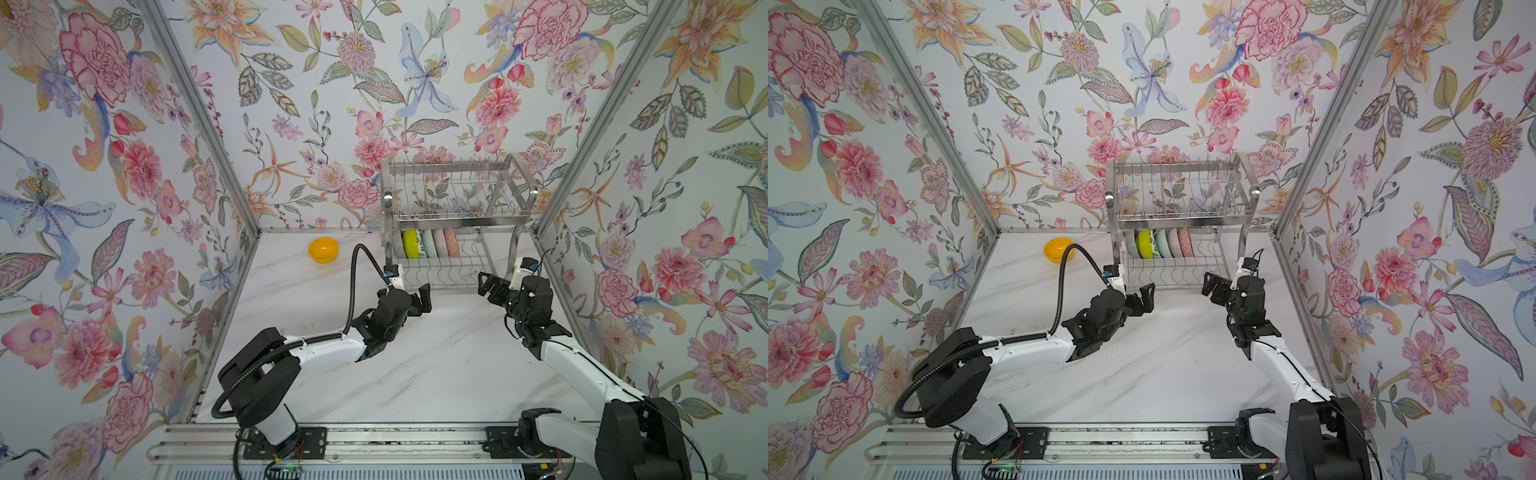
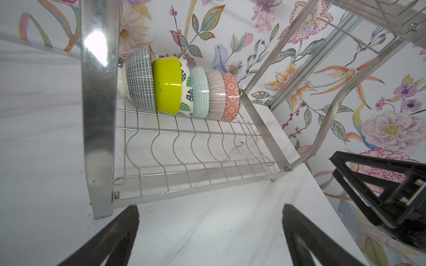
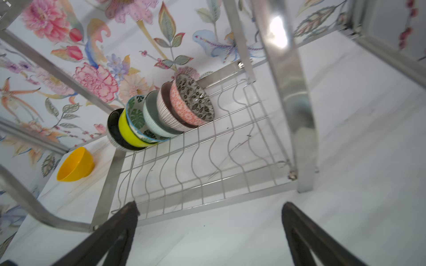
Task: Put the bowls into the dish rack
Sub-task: 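Open the grippers and withdraw both arms from the rack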
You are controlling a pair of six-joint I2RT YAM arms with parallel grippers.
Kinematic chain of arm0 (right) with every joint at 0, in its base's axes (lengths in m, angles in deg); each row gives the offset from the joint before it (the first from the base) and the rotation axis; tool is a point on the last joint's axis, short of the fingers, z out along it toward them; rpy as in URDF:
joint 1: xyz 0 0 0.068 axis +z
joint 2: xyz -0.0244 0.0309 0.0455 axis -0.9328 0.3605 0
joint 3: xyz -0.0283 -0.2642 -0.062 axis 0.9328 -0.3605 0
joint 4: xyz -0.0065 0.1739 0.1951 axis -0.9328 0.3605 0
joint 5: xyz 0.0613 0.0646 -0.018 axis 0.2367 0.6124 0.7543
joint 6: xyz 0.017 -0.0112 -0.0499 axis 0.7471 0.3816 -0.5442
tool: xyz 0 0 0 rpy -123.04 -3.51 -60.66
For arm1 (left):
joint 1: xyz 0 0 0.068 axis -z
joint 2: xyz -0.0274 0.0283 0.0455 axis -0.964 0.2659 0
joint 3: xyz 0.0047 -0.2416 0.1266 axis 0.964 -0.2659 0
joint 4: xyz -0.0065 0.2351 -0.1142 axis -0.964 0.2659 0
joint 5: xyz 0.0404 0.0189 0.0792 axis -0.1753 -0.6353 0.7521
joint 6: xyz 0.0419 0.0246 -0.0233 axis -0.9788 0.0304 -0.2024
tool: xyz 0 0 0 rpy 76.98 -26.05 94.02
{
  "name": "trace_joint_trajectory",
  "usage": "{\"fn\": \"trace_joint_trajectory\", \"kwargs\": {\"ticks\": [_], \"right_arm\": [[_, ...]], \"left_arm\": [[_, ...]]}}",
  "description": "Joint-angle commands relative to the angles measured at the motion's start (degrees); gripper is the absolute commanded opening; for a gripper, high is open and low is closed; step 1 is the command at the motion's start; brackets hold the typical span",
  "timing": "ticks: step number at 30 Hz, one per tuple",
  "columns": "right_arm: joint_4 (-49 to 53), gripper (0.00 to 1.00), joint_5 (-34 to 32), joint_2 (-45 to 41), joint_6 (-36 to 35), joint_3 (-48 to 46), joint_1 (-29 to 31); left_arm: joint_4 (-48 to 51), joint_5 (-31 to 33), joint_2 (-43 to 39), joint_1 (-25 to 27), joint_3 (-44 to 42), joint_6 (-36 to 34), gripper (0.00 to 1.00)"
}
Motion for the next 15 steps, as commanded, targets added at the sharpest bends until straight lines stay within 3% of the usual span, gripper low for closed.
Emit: {"fn": "trace_joint_trajectory", "kwargs": {"ticks": [1, 6, 8, 15], "right_arm": [[4.8, 0.98, -5.5, -0.9, -1.4, -0.5, -4.2], [2.6, 0.98, 1.6, 4.5, -2.4, 4.1, -10.4], [-0.8, 0.97, 8.8, 7.5, -2.5, 6.1, -13.2], [-8.3, 0.87, 13.9, 16.1, -5.8, 11.7, -14.1]], "left_arm": [[-1.6, 1.1, -1.0, 0.6, -0.2, -0.9, 0.99], [-1.7, 1.2, -0.7, 0.7, 0.1, -0.7, 0.99], [-1.4, 1.7, -0.7, 0.6, 0.1, -0.8, 0.99], [0.0, 2.5, -0.5, 0.5, 0.9, -1.7, 0.99]]}}
